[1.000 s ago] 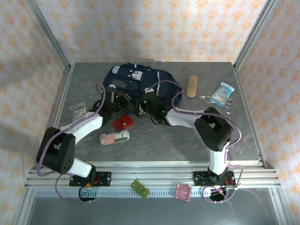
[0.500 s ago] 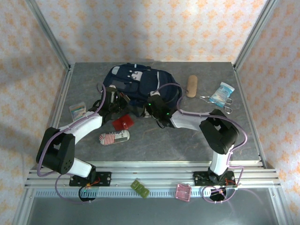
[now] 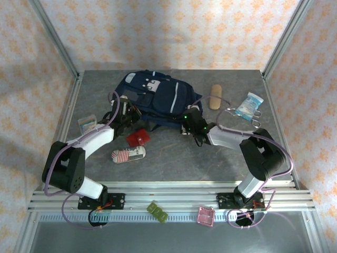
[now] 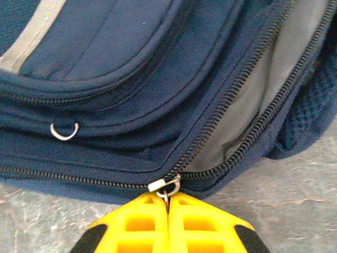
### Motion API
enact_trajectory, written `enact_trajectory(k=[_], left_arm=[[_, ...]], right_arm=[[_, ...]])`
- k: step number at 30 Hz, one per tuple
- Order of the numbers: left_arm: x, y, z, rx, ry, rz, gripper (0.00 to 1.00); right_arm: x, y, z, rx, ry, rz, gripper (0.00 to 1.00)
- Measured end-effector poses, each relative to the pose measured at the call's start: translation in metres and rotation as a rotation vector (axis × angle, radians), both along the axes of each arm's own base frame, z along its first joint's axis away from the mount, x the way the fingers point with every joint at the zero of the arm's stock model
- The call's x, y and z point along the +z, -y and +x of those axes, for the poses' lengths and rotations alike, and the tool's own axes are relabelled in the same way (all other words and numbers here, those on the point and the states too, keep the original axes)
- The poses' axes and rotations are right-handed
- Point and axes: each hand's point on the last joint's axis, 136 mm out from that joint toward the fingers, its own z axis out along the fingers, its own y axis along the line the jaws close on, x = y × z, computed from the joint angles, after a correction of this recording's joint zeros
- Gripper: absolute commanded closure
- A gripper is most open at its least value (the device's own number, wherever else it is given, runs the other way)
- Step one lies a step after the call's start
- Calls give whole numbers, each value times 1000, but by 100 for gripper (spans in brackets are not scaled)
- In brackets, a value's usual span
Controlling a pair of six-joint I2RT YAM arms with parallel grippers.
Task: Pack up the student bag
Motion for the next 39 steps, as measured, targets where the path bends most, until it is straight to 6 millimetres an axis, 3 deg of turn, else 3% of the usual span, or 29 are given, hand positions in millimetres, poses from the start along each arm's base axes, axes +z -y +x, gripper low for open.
enact_trajectory(k=[2,5,7,9,12,15,21,28,33,37,38,39], left_arm=[[0,-12,11,26,-8,52,100],[6,-31,28,68,-2,114,67],[15,-39,36,91,18,130,57],[21,-40,36,98,36,120,53],[27,-27,24,69,58,84,49],[21,-5,-2,20,51,36,44],[-25,39,-48,-56,-48,-71,41],[-68,70,-50,-57,-148,-129,40],[-74,83,-32,-36,-146,-164,45],[-80,87,-22,-11,-153,-180,92],[-82,87,-22,-7,-157,-182,100],[-83,88,-21,-7,-157,-183,100]], right_arm=[[1,-16,-10,53,-9,4,100],[4,-49,-21,137,-25,36,100],[2,-67,-26,178,-46,68,100],[-2,-79,-27,199,-65,91,100],[-10,-87,-26,210,-92,110,100],[-14,-89,-28,215,-109,118,100],[-13,-90,-28,220,-110,127,100],[-12,-93,-29,229,-116,142,100],[-12,-94,-30,230,-118,146,100],[-12,-94,-30,231,-119,145,100],[-12,-94,-30,231,-118,145,100],[-12,-94,-30,232,-118,145,100]])
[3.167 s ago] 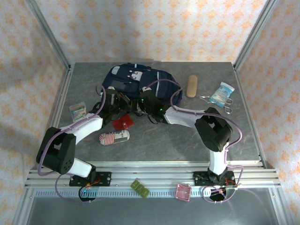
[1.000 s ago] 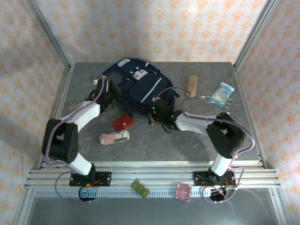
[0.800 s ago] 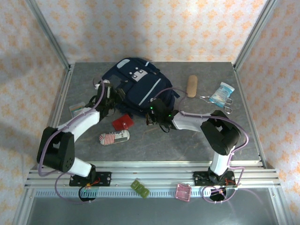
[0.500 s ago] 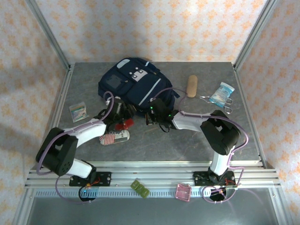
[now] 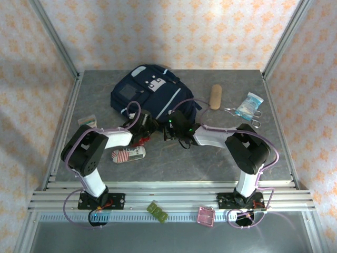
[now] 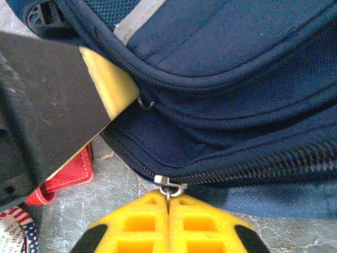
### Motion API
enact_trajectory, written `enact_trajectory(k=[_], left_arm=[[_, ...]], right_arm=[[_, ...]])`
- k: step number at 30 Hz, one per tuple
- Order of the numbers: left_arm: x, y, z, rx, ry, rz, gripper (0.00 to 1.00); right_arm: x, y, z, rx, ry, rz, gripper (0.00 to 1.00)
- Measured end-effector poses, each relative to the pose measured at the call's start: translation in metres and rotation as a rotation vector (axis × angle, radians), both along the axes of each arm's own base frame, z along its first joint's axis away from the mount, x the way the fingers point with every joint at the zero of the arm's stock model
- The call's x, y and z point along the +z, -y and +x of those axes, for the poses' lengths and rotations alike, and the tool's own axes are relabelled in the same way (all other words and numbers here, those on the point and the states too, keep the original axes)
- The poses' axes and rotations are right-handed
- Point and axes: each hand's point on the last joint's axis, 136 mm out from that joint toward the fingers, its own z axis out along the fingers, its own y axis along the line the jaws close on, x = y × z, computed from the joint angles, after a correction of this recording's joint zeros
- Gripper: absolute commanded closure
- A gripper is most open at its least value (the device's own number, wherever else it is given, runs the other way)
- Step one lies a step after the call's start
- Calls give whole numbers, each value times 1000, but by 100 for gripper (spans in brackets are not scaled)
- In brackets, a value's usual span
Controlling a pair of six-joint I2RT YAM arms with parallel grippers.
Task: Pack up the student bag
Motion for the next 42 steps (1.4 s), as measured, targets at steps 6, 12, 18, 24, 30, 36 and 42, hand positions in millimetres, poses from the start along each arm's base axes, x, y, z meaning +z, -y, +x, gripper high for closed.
enact_trajectory(k=[6,12,18,24,30,36,42], left_arm=[[1,1,3,-1,2,-7,100],[9,-4,0,-30,16,-25,100],[22,-7,-4,-87,46,-25,100],[27,-3,-4,-194,35,60,100],[36,-29,8,-215,26,183,100],[52,-84,40,-97,47,295,68],[95,-105,66,-24,158,343,49]], right_arm=[[-2,7,3,-11,7,-26,100],[4,54,14,-93,11,-56,100],[5,118,32,-230,20,-93,100],[4,121,18,-214,8,-101,100],[12,91,-18,-116,13,-69,100],[19,27,-40,20,-15,60,100],[4,2,-23,7,-73,84,100]])
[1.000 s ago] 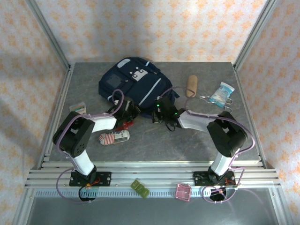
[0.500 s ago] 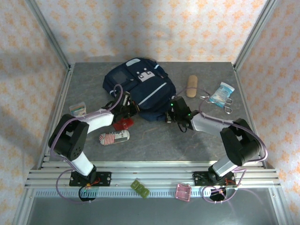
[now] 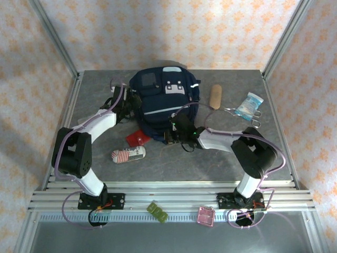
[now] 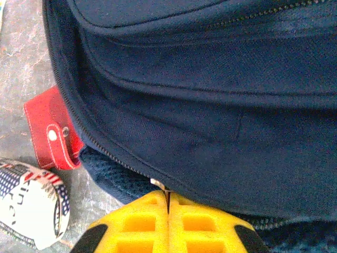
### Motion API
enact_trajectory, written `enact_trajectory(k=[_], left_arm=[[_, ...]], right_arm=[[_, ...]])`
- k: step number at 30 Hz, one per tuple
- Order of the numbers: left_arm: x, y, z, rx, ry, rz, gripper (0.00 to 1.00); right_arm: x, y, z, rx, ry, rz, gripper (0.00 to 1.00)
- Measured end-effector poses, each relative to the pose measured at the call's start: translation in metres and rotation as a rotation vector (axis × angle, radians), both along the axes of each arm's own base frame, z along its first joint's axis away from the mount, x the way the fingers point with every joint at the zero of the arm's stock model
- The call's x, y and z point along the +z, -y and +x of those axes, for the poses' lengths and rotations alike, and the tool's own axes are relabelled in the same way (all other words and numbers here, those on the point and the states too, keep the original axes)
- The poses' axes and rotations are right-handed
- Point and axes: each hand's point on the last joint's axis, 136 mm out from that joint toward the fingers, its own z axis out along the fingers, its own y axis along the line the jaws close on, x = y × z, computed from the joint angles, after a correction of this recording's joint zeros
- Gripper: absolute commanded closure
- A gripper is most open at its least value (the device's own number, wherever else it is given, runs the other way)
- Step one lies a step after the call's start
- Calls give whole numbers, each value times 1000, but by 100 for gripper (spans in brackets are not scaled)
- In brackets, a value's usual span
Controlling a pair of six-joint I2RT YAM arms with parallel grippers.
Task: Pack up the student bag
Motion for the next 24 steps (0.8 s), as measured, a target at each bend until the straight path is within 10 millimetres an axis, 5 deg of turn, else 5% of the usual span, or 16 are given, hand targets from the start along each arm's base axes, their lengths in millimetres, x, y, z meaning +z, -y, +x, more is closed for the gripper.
enact_trajectory(k=[4,11,18,20,24], left_arm=[[-7,15,-34,-33,-19,-24,45],[-47,74,-102,-137,-124,-112,39],[-74,92,-100,-104,-189,-157,41],[-79,96,-95,-101,-199,-155,50],[-88,97,-86,-81,-218,-133,100]], right_arm=[[0,-2,-1,5,-11,9,100],[0,-3,-2,9,-14,12,100],[0,-4,-2,12,-15,14,100],[0,-3,-2,15,-12,11,100],[-1,-3,-2,23,0,1,100]])
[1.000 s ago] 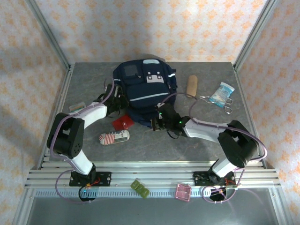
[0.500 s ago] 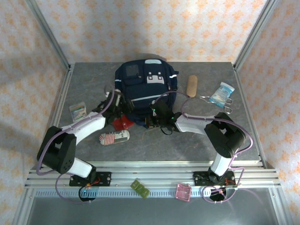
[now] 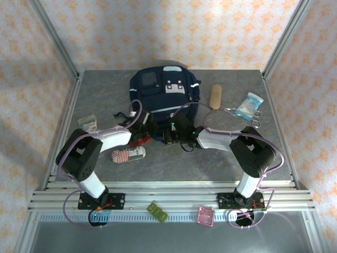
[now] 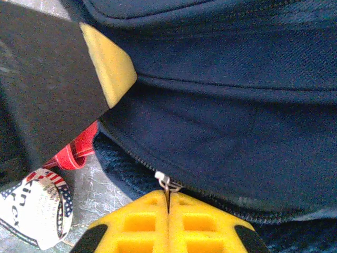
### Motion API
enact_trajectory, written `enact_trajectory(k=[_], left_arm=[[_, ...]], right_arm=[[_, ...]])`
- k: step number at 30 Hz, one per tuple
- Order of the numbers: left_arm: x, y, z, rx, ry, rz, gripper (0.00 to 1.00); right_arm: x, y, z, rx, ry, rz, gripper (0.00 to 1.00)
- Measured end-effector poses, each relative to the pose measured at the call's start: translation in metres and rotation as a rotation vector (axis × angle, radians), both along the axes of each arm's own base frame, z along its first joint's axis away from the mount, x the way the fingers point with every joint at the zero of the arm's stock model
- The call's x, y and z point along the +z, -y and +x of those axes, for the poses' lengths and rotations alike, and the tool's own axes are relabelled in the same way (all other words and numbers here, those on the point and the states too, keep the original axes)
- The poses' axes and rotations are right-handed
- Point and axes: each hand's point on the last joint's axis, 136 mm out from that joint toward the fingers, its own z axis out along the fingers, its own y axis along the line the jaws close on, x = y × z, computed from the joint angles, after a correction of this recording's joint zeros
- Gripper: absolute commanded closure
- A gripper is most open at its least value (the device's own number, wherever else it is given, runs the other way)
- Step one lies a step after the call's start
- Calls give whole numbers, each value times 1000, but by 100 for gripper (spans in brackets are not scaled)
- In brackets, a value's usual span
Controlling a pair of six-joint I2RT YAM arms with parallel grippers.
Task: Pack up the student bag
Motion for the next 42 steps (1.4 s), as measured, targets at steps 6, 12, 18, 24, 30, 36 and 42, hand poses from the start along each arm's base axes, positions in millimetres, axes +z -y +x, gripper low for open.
enact_trajectory(k=[6,12,18,24,30,36,42], left_arm=[[0,1,7,-5,7,10,100],[6,-5,6,-24,17,-5,100],[16,-4,4,-75,38,-37,100],[21,5,2,-166,41,16,100],[36,-8,16,-198,66,119,100],[57,-57,53,-100,107,169,100],[89,-105,90,49,196,205,46]], right_arm=[[2,7,3,-11,34,-38,100],[7,53,15,-103,46,-78,100],[-5,130,47,-301,39,-151,100],[-4,142,45,-316,45,-173,100],[-1,125,20,-253,56,-167,100],[12,69,-6,-128,57,-77,100],[24,-6,11,-35,41,25,100]])
